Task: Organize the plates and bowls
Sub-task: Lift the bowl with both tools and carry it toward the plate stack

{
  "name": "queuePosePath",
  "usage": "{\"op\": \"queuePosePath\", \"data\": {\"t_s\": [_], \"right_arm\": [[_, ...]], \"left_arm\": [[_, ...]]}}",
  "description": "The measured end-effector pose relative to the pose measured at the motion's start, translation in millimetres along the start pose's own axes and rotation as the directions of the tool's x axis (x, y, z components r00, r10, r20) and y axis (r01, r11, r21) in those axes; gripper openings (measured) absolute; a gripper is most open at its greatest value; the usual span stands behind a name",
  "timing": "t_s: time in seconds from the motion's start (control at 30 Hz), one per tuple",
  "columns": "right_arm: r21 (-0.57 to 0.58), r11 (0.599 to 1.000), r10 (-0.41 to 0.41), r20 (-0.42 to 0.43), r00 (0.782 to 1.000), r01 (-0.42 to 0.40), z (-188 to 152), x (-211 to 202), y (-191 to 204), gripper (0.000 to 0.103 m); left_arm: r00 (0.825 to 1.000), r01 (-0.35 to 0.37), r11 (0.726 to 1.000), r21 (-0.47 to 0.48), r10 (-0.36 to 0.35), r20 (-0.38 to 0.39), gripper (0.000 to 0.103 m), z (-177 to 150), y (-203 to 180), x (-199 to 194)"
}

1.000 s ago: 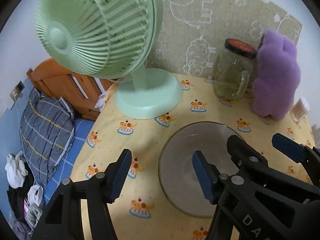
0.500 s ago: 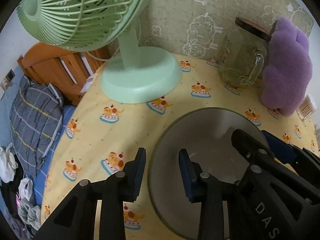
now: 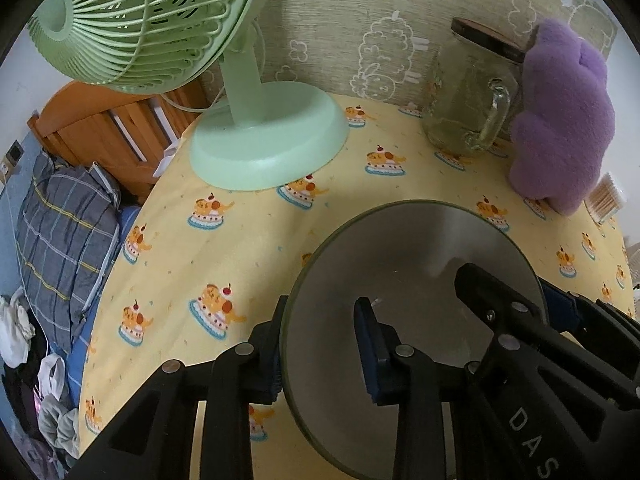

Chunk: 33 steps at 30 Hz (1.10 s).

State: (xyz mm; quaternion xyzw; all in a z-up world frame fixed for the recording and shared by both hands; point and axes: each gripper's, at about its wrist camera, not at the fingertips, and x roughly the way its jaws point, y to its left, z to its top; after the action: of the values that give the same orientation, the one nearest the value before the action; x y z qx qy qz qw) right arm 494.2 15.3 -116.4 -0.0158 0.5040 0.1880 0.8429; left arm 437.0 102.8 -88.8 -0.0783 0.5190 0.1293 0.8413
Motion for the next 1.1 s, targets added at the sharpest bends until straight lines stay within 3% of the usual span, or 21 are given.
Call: {"op": "queuePosePath", "data": {"t_s": [0.3, 1.1], "right_arm": [[0.022, 1.0, -0.004, -0.019, 1.0, 0.005, -16, -28, -4, 0.037], [0.111, 0.991, -0.081, 0.097, 0.992, 0.07, -77, -161, 22, 0.037]], "left_arm": [[1.0, 0.002, 0.999, 0.032, -0.002, 0.002, 0.03, -15, -9, -28], [0.989, 0.075, 0.984, 0.16, -0.094, 0.116, 0.03, -66, 4, -149]]}}
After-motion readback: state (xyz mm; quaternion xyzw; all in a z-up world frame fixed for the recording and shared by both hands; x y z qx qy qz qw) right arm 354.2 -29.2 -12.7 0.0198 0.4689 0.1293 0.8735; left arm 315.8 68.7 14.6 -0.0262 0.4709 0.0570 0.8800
